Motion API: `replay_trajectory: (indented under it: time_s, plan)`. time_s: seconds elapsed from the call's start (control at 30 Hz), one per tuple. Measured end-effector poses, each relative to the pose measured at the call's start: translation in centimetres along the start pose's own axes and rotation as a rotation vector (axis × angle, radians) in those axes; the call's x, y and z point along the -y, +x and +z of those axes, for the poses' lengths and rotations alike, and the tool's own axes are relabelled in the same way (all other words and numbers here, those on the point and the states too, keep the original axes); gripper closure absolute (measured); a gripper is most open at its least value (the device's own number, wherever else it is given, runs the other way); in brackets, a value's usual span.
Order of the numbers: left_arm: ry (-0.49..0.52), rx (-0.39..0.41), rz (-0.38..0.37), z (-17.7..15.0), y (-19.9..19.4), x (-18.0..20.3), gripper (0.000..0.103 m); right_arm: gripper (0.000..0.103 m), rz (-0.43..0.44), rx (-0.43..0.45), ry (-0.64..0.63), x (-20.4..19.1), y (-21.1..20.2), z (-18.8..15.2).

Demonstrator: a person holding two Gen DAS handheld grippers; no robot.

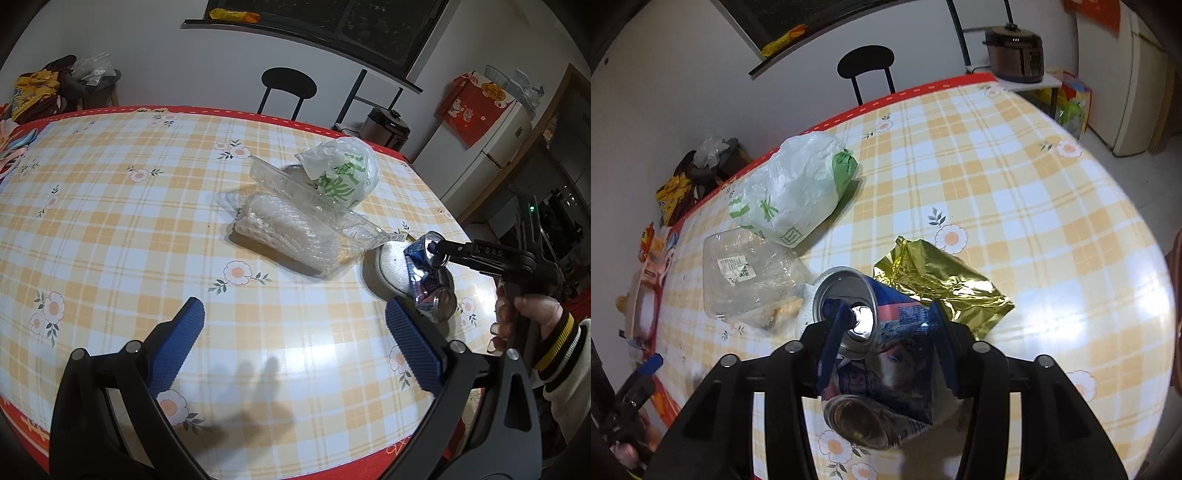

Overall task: Collect trash
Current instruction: 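Lift the blue can with the right tool while the left tool approaches the clear plastic container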

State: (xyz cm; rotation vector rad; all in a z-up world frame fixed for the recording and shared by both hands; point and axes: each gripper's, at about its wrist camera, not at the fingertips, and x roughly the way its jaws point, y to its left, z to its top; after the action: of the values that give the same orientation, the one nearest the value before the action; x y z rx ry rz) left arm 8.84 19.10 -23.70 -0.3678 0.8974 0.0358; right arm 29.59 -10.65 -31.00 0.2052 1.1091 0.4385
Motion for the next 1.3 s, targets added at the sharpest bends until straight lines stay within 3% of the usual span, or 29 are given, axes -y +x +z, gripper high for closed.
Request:
replay_trajectory:
  time_s: [0.1, 0.47, 0.73, 0.87, 1.17, 1.3]
  plan:
    - [-0.003, -0.001, 0.007, -0.1, 0.0, -0.2, 0.006, 0.039, 0.016, -0.01, -0.024, -0.5, 0.6, 0.0]
    - [-0.012, -0.002, 0.01, -0.2, 0.0, -0.1, 0.006, 0.045, 0.03, -0.036, -0.079, -1.5, 1.5, -0.3]
    - [-0.004, -0.008, 0.004, -0.2, 0.1, 0.5, 0.006, 0.043, 0.031, -0.046, -0.072, -1.5, 2.0, -0.9]
    - [-0.001, -0.006, 0.007, -0.3, -0.1, 0.8, 0.006, 0.06, 0.064, -0.031, -0.067, -1.8, 1.2, -1.1]
    - [-0.009, -0.003, -0.005, -0.3, -0.2, 1.1, 0.006, 0.063, 0.036, 0.053, -0.15, -4.0, -3.0, -2.4]
    - [-0.003, -0.004, -0.039, -0.3, -0.1, 1.6, 0.007, 0.063, -0.024, 0.094, -0.207, -4.6, -5.0, -3.3]
